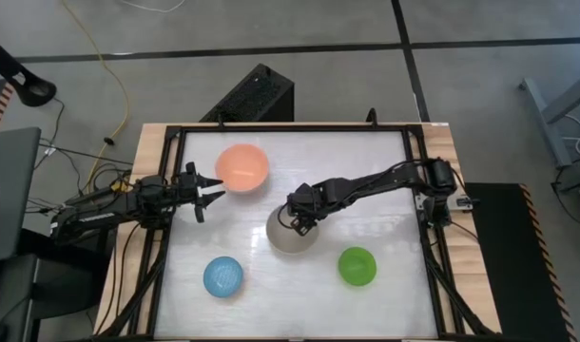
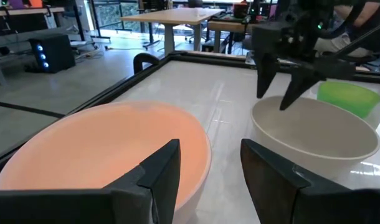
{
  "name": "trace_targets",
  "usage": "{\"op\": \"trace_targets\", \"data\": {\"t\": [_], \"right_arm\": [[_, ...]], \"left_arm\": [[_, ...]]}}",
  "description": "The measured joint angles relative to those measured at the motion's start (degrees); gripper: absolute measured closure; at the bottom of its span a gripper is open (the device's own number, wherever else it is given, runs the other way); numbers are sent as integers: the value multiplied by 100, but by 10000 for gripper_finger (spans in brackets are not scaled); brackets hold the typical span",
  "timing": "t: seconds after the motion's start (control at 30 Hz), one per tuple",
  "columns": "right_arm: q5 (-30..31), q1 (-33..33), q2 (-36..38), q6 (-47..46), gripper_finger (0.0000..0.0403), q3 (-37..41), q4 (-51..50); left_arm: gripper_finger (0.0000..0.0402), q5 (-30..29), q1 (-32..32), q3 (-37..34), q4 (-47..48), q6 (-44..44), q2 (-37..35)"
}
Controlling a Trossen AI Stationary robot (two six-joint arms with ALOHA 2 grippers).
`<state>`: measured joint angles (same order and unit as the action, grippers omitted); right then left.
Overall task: Nest bowls inside each other
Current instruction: Stack the gray bowl on top of the orange bowl
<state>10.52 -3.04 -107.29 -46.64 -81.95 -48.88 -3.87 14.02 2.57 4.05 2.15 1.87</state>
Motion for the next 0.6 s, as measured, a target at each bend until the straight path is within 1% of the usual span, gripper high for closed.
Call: {"op": "trace_targets", "data": {"t": [0.1, 0.2, 0.3, 0.53, 0.57, 0.6], "right_arm": [[19, 49, -4, -16, 145, 5, 37], [27, 76, -2, -41, 179, 0, 178], [12, 99, -29, -49, 228, 0, 196], [-1, 106, -269, -5, 364, -16, 324], [-16, 106, -307, 42, 380, -30, 413], [-49, 106, -333, 75, 388, -38, 548]], "left_arm": [[244, -1, 2, 0, 0, 2, 0], [244, -1, 0, 0, 0, 1, 0], [244, -1, 0, 0, 0, 0, 0], [244, 4, 0, 0, 0, 0, 0], [244, -2, 0, 0, 0, 0, 0], [244, 0, 2, 2, -2, 1, 0]]}}
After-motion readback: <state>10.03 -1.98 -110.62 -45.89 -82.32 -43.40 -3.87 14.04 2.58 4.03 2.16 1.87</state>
